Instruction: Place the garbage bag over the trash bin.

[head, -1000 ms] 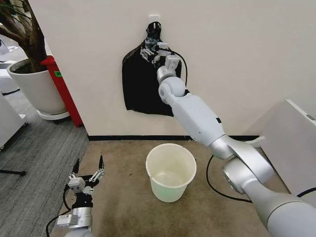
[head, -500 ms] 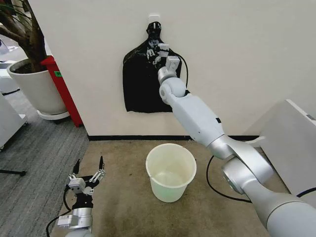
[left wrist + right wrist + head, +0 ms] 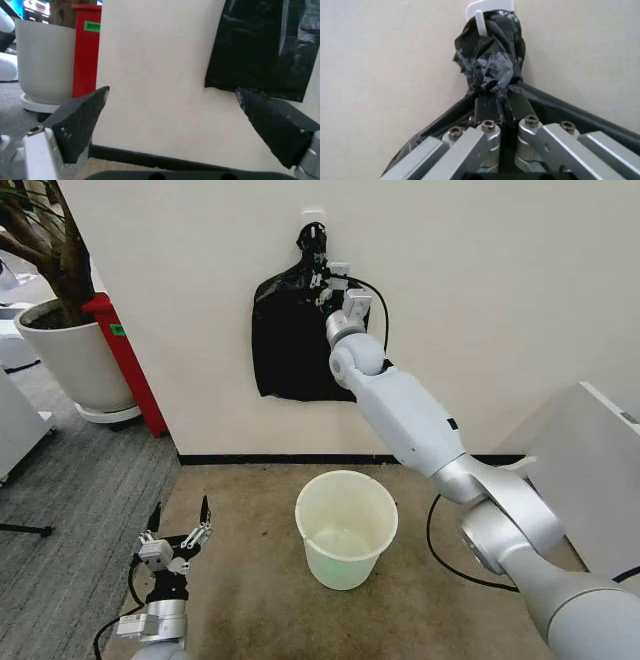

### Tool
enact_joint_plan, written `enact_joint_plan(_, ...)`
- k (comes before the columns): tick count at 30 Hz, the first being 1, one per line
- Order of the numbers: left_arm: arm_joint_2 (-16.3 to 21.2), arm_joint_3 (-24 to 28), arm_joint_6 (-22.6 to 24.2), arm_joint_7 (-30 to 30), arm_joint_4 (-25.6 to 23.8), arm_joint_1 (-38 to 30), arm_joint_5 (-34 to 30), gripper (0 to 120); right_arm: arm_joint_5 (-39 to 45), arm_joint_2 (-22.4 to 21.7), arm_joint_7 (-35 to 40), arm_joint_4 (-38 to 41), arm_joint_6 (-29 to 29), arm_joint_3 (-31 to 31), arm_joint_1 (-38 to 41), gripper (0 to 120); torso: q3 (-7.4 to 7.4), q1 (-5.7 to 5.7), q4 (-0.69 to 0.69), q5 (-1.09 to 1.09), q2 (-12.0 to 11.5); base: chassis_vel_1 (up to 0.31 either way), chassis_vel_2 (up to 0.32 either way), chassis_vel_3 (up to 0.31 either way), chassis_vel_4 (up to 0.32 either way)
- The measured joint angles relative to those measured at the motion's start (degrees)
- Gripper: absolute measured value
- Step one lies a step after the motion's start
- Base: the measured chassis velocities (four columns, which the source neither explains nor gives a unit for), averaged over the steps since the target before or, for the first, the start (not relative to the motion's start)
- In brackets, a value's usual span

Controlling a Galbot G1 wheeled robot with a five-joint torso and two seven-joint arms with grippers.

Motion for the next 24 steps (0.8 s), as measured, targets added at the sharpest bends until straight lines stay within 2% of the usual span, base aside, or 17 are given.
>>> enact_joint_plan(12, -0.1, -0.1, 0.0, 0.0, 0.3, 0.2, 0.4, 100, -0.8, -1.0, 1.8, 4.5, -0.5, -1.8, -3.8, 0, 0.0, 0.0, 0.01, 0.0, 0.0, 0.0, 0.0, 0.0, 0.0)
enact_joint_plan(24, -0.1, 0.0, -0.1, 0.0, 1.1, -0.2, 0.6, 100, -1.7, -1.4, 2.1, 5.3, -0.2, -2.1, -6.2, 0, 0.0, 0.0, 0.0, -0.01, 0.0, 0.0, 0.0, 0.0, 0.0)
